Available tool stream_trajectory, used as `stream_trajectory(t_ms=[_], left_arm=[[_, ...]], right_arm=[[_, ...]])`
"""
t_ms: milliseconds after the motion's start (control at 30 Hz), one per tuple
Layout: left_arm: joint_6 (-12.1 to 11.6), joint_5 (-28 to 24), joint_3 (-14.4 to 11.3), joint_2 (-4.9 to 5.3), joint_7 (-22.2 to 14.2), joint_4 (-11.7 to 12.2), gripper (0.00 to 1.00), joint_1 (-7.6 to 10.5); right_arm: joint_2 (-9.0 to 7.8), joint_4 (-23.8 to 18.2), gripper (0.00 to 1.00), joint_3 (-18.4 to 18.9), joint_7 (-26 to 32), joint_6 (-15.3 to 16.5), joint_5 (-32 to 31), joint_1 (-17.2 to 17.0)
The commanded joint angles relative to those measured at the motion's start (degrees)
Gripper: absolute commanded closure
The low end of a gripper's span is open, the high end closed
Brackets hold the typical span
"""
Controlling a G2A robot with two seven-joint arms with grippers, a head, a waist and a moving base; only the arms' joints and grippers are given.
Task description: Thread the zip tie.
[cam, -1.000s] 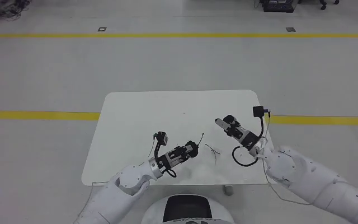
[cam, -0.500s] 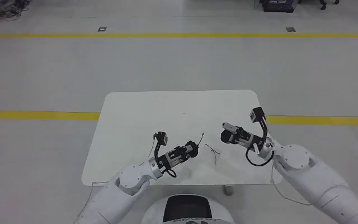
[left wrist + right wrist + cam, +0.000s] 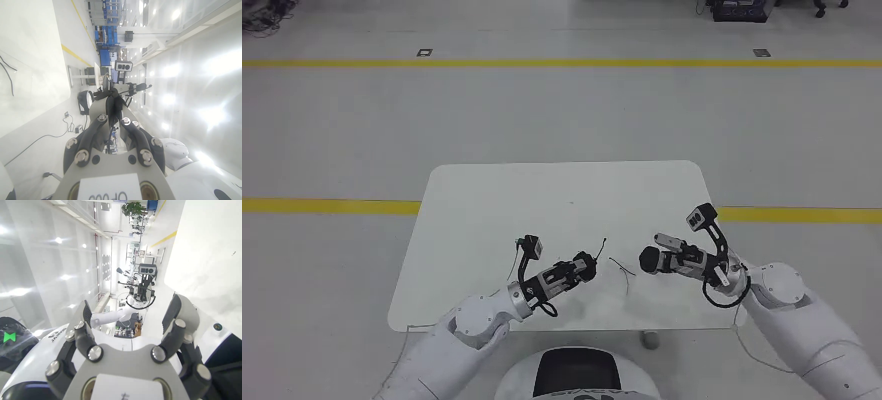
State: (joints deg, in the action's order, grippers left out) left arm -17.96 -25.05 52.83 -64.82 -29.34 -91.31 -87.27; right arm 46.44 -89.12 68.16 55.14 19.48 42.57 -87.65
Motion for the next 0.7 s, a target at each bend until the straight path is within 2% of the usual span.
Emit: stream_trajectory(t_ms=[0,100,167,333,467,533,567,667], left_arm=[[0.06,-0.07,-0.03,-0.01,0.13,0.00,1.00,-0.01],[-1.41,-3.85,-0.67,-0.20,-1.55,0.47,1.00,-0.45],[-1.52,-7.13,-0.68,-0.41,-3.44,0.97,1.00,-0.37],[-1.52,-12.92,-0.61,-1.60,-8.93,3.49,1.00,0.23],[-1.52,-15.23,-0.67,-3.23,-12.25,5.81,1.00,0.95],[-1.52,-15.86,-0.77,-4.26,-14.15,6.79,1.00,1.33],[-1.52,-15.30,-0.70,-4.68,-14.63,7.09,1.00,1.56],[-1.52,-15.30,-0.70,-4.68,-14.63,7.09,1.00,1.56]], right_arm=[[0.25,-0.12,0.00,-0.37,0.53,0.00,1.65,-0.25],[0.97,3.38,0.00,-0.70,5.32,0.00,6.67,0.27],[1.82,7.32,0.00,-1.51,11.74,0.00,12.84,1.14],[4.46,16.75,0.00,-5.42,24.10,0.00,22.31,5.05],[6.55,20.49,0.00,-9.49,24.50,0.00,25.57,7.94],[7.43,21.42,0.00,-12.34,24.50,-0.13,25.58,9.31],[7.52,21.88,0.00,-12.58,24.50,-0.03,25.56,9.59],[7.52,21.88,0.00,-12.58,24.50,-0.03,25.56,9.59]])
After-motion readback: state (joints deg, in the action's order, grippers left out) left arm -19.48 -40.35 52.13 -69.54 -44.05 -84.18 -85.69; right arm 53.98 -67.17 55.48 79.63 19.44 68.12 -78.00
